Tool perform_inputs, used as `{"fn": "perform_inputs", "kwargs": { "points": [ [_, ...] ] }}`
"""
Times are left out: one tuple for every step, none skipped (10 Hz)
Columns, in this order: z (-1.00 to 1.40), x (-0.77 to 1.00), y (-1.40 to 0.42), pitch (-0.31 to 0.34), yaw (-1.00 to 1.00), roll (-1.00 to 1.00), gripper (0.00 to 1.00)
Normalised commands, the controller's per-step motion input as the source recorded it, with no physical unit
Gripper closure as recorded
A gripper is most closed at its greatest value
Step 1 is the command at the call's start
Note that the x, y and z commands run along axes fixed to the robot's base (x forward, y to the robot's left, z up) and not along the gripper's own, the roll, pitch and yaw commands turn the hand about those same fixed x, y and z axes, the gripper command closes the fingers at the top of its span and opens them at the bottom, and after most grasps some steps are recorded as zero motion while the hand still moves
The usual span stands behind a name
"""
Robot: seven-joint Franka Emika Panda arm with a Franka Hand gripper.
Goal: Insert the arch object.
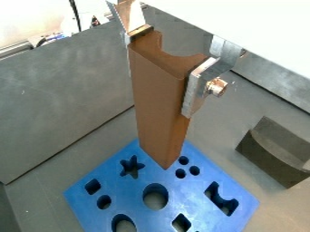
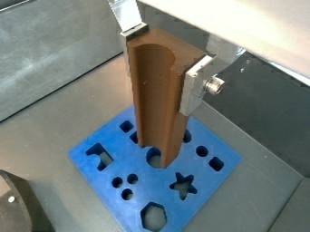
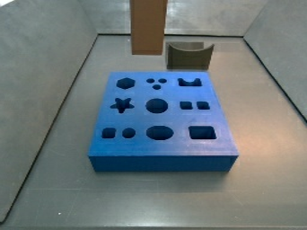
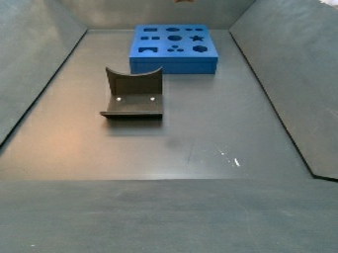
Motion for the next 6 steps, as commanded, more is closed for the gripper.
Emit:
{"fn": "perform_inputs", "kwargs": {
  "points": [
    [-0.69,0.34,0.08,-0.011,-0.03,0.13,1.0],
    [-0.9,0.57,0.29,0.0,-0.08,0.13,1.0],
    [-0.87,0.61,0.39,0.0,-0.07,0.11,1.0],
    [-0.62,0.82,0.45,0.066,-0.07,0.09,1.0],
    [-0.41,0.92,0.44,0.147,-0.05,0.04,1.0],
    [-0.34,0.91,0.43,0.16,-0.06,0.03,1.0]
  ]
}}
